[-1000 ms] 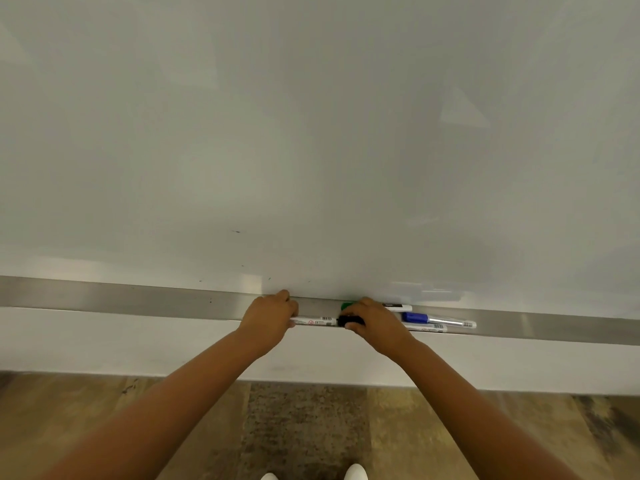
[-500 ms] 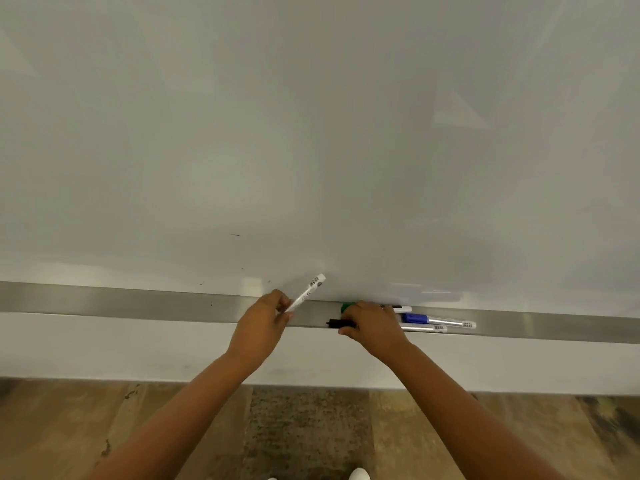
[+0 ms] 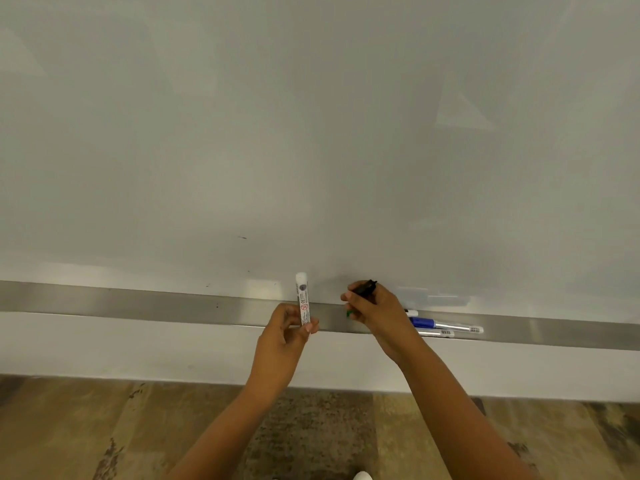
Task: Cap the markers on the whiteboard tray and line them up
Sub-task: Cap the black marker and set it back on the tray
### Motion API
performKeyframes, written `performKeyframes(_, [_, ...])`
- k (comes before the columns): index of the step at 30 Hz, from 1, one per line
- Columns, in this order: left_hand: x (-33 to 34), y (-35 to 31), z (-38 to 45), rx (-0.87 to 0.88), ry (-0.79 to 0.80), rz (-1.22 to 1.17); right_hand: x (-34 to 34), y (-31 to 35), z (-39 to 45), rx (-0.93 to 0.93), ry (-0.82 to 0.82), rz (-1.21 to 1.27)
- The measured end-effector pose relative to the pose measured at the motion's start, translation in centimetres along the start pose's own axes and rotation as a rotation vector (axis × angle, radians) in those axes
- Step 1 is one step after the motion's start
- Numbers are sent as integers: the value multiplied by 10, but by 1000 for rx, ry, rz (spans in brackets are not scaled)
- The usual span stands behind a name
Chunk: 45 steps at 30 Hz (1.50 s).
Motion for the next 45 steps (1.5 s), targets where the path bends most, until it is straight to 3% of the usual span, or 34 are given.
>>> performKeyframes(9, [-5,3,4,111,-57,252,5,35,-19,-41,28,309])
performKeyframes(13, [-4,0,1,143,-53,292,5,44,-22,-144,12,189])
performKeyframes(16, [-6,-2,2,45,-43,120,3,44,-21,-180,-56,54])
performKeyframes(22, [0,-7,-3,-252,122,-823,14,40,-31,-222,-96,39])
performKeyframes(25, [4,-11,-5,-279,160,-1037,25,40,-38,-279,-32,-3])
performKeyframes(31, [-2,-18,-3,-248,161,-1078,45,41,-53,-398,154,-309])
performKeyframes(45, [-2,-14,-6,-221,117,-954,53,43,-56,-450,104,-352])
Point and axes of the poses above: each hand's wrist, its own z-axis towards the middle knuckle, its own x-axis out of the palm, y = z × x, the point moved 5 cm from there along z, towards the middle knuckle, and after that the axes turned 10 degrees about -x, right-handed, at the moved point
